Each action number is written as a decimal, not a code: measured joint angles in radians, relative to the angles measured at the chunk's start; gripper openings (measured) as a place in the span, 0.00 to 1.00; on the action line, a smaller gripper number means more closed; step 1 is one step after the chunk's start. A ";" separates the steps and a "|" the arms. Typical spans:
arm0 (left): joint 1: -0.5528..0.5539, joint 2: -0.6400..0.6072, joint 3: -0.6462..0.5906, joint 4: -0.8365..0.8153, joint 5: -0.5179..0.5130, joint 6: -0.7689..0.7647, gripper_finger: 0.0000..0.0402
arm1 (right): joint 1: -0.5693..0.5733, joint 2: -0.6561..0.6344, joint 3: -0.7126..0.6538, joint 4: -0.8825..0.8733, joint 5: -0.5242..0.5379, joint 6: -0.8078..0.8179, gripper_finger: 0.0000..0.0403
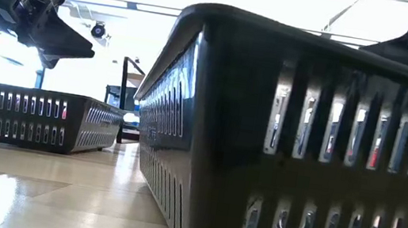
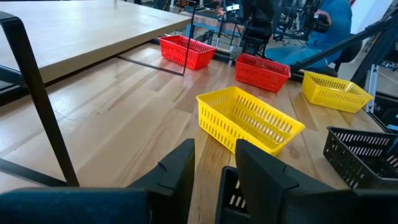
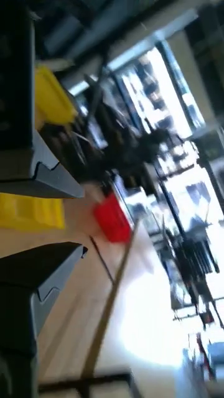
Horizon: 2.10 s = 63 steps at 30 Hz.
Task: Stack baskets on shelf by color
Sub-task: Put the top yellow bin on the shelf
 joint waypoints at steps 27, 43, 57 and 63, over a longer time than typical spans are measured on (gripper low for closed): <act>0.000 0.000 0.000 0.000 0.000 0.000 0.26 | -0.001 0.584 0.753 -1.185 0.167 0.508 0.28; 0.000 0.000 0.000 0.000 0.000 -0.001 0.26 | 0.000 0.892 0.822 -0.896 -0.346 0.490 0.28; 0.000 0.000 0.000 0.000 0.000 -0.002 0.26 | 0.000 1.119 0.822 -0.358 -0.366 0.331 0.28; 0.000 0.000 0.000 0.000 0.000 -0.002 0.26 | 0.000 1.184 0.822 -0.142 -0.361 0.281 0.28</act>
